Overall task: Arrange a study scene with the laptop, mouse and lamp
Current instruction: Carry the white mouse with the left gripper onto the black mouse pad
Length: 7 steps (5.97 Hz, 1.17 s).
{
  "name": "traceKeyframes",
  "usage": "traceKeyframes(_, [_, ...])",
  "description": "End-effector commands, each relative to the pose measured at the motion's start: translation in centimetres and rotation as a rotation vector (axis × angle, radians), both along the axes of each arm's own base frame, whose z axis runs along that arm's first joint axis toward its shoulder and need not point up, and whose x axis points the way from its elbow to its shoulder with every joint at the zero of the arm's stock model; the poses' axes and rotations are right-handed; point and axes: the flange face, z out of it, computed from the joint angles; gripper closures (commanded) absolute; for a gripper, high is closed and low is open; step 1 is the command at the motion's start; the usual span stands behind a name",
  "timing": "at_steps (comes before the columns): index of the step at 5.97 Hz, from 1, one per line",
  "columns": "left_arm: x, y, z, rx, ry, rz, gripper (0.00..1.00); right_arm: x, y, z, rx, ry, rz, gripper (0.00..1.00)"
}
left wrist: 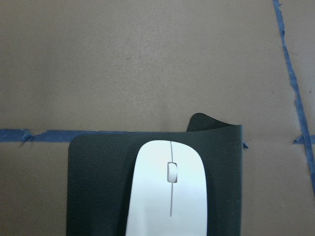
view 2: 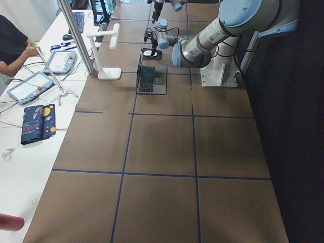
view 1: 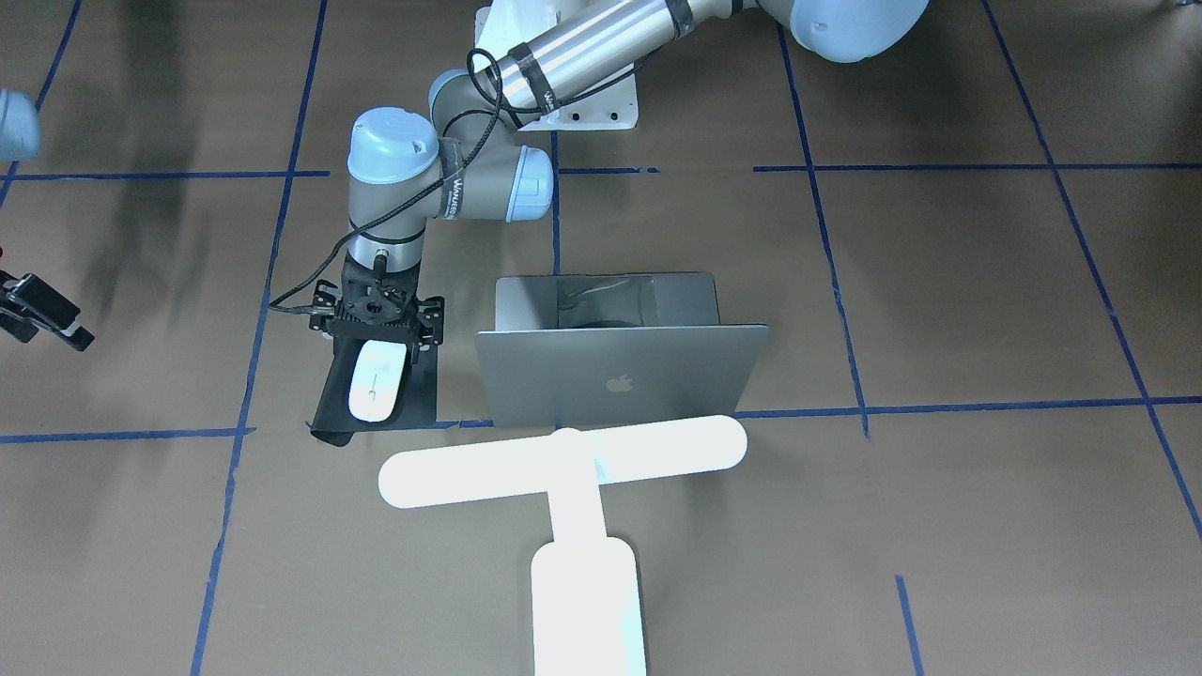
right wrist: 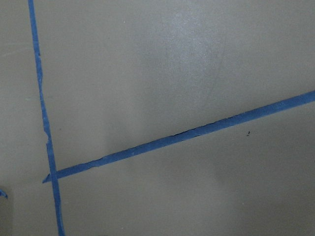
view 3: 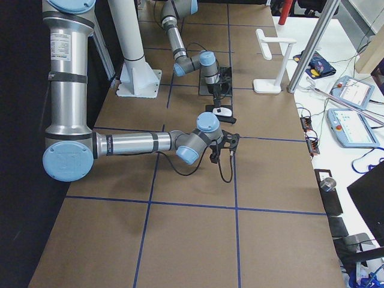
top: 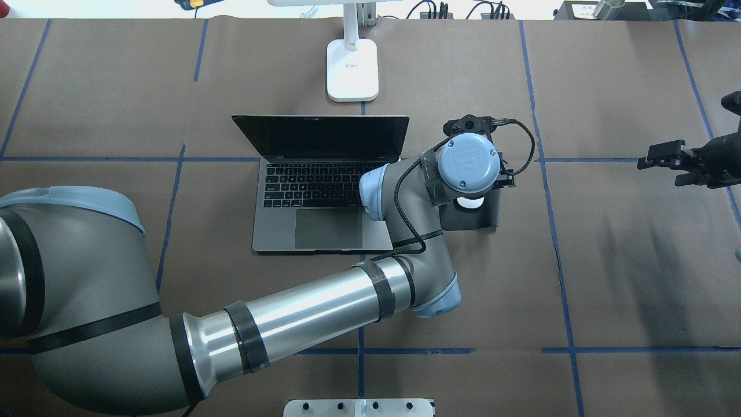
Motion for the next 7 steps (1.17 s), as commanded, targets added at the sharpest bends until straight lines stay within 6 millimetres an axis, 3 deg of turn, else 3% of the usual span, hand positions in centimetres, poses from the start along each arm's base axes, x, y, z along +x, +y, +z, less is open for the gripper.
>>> traceKeyframes(1, [-0.7, -0.2, -2.0, -0.011, 0.037, -0.014, 0.01, 0.5, 0.0, 0.1, -0.003, 0.001, 0.007, 0.00])
traceKeyframes(3, [-2.6, -0.2, -5.2, -0.004, 0.097, -0.024, 0.01, 2.2, -0.2, 0.2, -0.022, -0.025, 0.014, 0.00])
traceKeyframes(5, [-6.1, -1.3, -6.6, -0.043, 0.041, 0.052, 0.02, 3.4, -0.2, 0.3, -0.011, -0.025, 0.013, 0.00])
traceKeyframes(6, [-8.3, -1.1, -5.9, -0.035, -0.017, 0.078, 0.02, 5.0, -0.3, 0.7, 0.000, -0.031, 0.007, 0.00])
traceKeyframes(7, [-11.9, 0.2, -4.0, -0.008, -0.046, 0.113, 0.02, 6.1, -0.5, 1.3, 0.006, -0.032, 0.002, 0.00])
